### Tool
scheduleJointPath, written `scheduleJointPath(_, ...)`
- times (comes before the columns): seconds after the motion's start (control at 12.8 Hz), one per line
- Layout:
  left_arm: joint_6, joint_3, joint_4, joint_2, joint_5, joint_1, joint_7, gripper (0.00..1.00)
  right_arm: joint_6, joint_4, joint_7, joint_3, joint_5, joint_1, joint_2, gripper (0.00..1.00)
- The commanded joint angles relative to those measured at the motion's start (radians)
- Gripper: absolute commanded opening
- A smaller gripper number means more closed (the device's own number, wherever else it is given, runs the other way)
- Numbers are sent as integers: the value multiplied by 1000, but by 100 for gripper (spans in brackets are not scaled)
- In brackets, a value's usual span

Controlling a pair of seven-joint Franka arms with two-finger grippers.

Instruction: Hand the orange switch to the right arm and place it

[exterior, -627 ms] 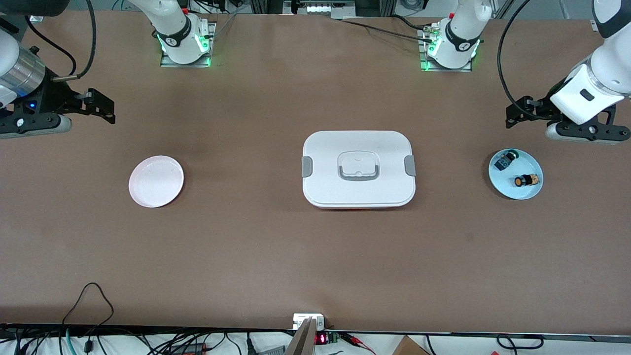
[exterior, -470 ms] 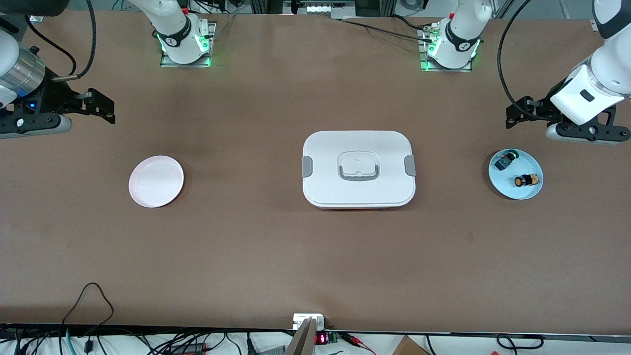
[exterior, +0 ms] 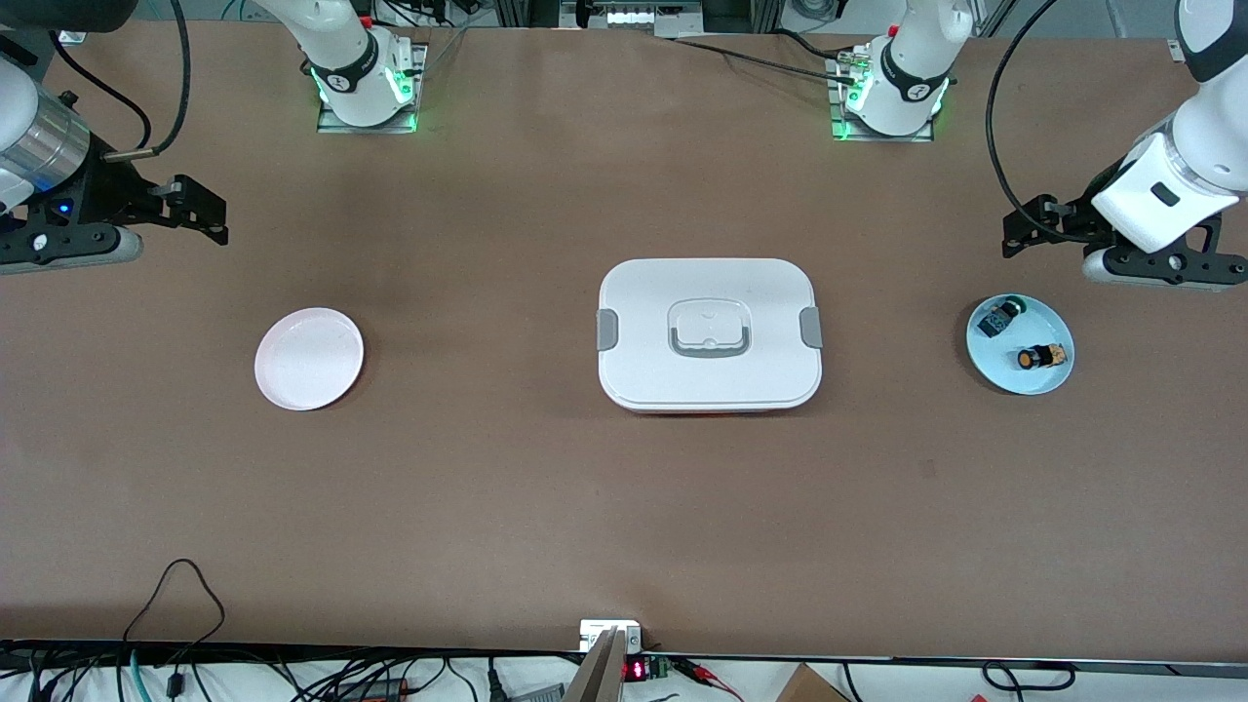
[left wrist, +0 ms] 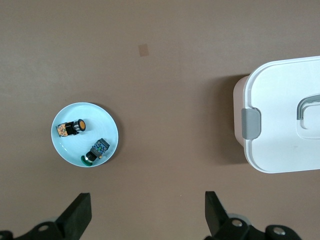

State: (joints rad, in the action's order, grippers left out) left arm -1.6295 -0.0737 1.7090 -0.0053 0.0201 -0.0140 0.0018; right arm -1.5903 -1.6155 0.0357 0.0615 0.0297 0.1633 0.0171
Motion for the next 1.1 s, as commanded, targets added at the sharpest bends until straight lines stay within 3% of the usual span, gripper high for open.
scheduleJointPath(0.0,33,-1,-40,19,-11,-1,-17,100,13,19,-10,-5,-14,-1,3,100)
scheduleJointPath(0.78,65,9,-42,59,-9,-4,-3,100,13,19,-10,-5,-14,-1,3,100)
scheduleJointPath(1.02,65,11,-14,71,-9,-50,-2,100,13,19,-10,-5,-14,-1,3,100)
